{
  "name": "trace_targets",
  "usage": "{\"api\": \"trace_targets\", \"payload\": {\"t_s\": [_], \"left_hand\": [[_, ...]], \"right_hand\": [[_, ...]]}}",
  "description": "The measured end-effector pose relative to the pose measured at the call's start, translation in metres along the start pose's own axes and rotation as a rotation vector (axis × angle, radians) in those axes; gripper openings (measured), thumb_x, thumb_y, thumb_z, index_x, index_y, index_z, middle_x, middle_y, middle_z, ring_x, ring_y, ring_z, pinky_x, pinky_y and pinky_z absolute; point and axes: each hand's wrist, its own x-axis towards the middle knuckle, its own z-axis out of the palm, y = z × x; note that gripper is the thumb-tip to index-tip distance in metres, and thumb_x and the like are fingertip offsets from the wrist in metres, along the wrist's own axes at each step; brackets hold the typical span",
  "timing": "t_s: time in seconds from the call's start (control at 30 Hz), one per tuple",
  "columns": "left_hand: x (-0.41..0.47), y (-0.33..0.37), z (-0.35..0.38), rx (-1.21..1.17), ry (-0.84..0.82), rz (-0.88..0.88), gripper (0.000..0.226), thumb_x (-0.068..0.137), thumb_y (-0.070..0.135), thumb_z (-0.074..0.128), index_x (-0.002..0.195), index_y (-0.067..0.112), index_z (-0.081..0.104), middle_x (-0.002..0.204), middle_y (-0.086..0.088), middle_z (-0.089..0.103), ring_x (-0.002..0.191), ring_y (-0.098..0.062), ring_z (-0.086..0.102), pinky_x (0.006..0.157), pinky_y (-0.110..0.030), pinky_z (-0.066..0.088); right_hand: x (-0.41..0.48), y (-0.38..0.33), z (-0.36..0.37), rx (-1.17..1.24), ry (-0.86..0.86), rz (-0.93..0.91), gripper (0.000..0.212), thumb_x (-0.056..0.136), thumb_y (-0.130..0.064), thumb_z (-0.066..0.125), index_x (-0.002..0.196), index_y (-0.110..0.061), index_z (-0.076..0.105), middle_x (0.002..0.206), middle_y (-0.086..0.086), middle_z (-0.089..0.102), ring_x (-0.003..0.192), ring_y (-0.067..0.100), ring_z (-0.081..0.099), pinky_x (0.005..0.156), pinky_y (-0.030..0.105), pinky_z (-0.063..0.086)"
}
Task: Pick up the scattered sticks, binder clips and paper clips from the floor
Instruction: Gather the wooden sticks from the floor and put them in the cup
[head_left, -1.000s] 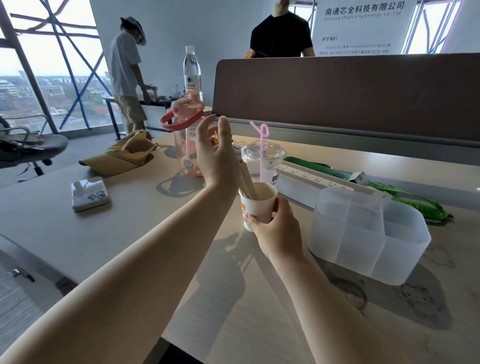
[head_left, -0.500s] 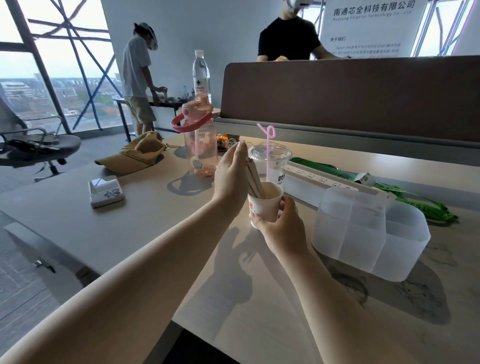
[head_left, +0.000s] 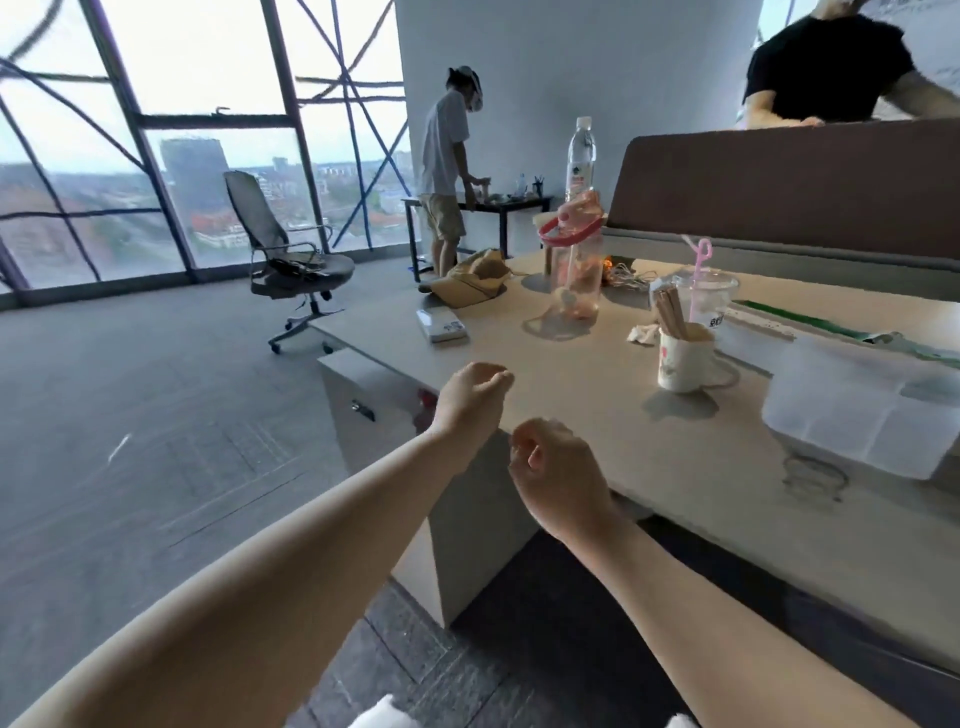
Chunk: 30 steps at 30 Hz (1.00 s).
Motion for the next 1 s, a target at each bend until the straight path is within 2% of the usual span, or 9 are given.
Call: {"api": "trace_targets", "payload": {"t_s": [0.1,0.27,0.37,0.47,0.57,0.67,0.77,0.83,1.0], "left_hand": [[-0.053,-0.048,-0.025,-0.009,-0.034,-0.184,0.011,0.073,0.033,0.048,0.079,0.025,0.052,0.078,-0.009,0.052,0.071,-0.020,0.048,0.063,-0.033,0.036],[-0.104,-0.140,-0.037,-0.091,0.029,-0.440,0.012,0.092,0.014,0.050,0.094,0.014,0.062,0.079,-0.003,0.056,0.064,-0.016,0.055,0.058,-0.026,0.039],[-0.121,-0.193,-0.026,-0.078,0.017,-0.555,0.012,0.093,0.014,0.050,0.093,0.014,0.062,0.079,-0.003,0.057,0.061,-0.015,0.056,0.060,-0.027,0.042],[-0.123,-0.248,-0.011,-0.096,-0.044,-0.660,0.015,0.094,0.010,0.047,0.085,0.014,0.057,0.074,-0.004,0.051,0.057,-0.014,0.049,0.054,-0.022,0.036],[-0.119,-0.310,0.006,-0.103,-0.087,-0.756,0.014,0.096,0.012,0.047,0.088,0.014,0.058,0.073,-0.004,0.052,0.058,-0.015,0.050,0.053,-0.022,0.037],[-0.122,-0.380,0.023,-0.066,-0.135,-0.845,0.013,0.095,0.016,0.049,0.095,0.013,0.061,0.082,-0.006,0.057,0.061,-0.015,0.054,0.054,-0.023,0.040],[-0.122,-0.461,0.041,-0.092,-0.200,-0.927,0.018,0.095,0.013,0.047,0.082,0.015,0.060,0.082,-0.010,0.055,0.059,-0.017,0.051,0.051,-0.022,0.036],[-0.125,-0.509,0.050,-0.095,-0.235,-0.979,0.020,0.095,0.012,0.047,0.079,0.015,0.059,0.079,-0.009,0.055,0.059,-0.018,0.050,0.051,-0.023,0.036],[-0.156,-0.606,0.054,-0.084,-0.323,-1.099,0.015,0.095,0.015,0.052,0.082,0.015,0.058,0.077,-0.004,0.059,0.055,-0.013,0.053,0.045,-0.019,0.040]], "right_hand": [[-0.055,-0.003,0.050,0.042,-0.210,0.177,0.008,0.087,-0.011,0.055,0.089,-0.013,0.062,0.084,-0.002,0.057,0.071,0.009,0.050,0.061,0.010,0.034],[-0.150,0.027,0.122,0.007,-0.514,0.420,0.010,0.085,-0.014,0.050,0.086,-0.018,0.060,0.094,0.003,0.061,0.083,0.020,0.055,0.069,0.026,0.043],[-0.201,0.052,0.154,-0.029,-0.636,0.516,0.009,0.084,-0.015,0.051,0.083,-0.020,0.059,0.094,0.004,0.064,0.082,0.021,0.054,0.069,0.027,0.040],[-0.246,0.086,0.188,-0.145,-0.746,0.583,0.014,0.084,-0.016,0.049,0.076,-0.024,0.057,0.074,-0.006,0.053,0.080,0.017,0.048,0.074,0.026,0.041],[-0.276,0.127,0.229,-0.184,-0.901,0.674,0.025,0.084,-0.016,0.047,0.063,-0.026,0.038,0.085,-0.003,0.061,0.090,0.020,0.058,0.070,0.024,0.038],[-0.296,0.164,0.279,-0.222,-1.058,0.717,0.027,0.085,-0.014,0.047,0.063,-0.024,0.036,0.085,-0.001,0.061,0.102,0.024,0.061,0.069,0.022,0.038],[-0.315,0.201,0.345,-0.252,-1.120,0.713,0.014,0.082,-0.012,0.047,0.078,-0.022,0.055,0.104,0.007,0.068,0.102,0.025,0.060,0.078,0.026,0.044],[-0.326,0.221,0.385,-0.289,-1.149,0.722,0.021,0.084,-0.011,0.047,0.095,-0.017,0.063,0.109,0.009,0.066,0.104,0.027,0.059,0.080,0.027,0.045],[-0.341,0.257,0.454,-0.409,-1.186,0.665,0.027,0.092,-0.020,0.055,0.118,-0.018,0.050,0.122,0.007,0.047,0.109,0.028,0.053,0.087,0.036,0.046]]}}
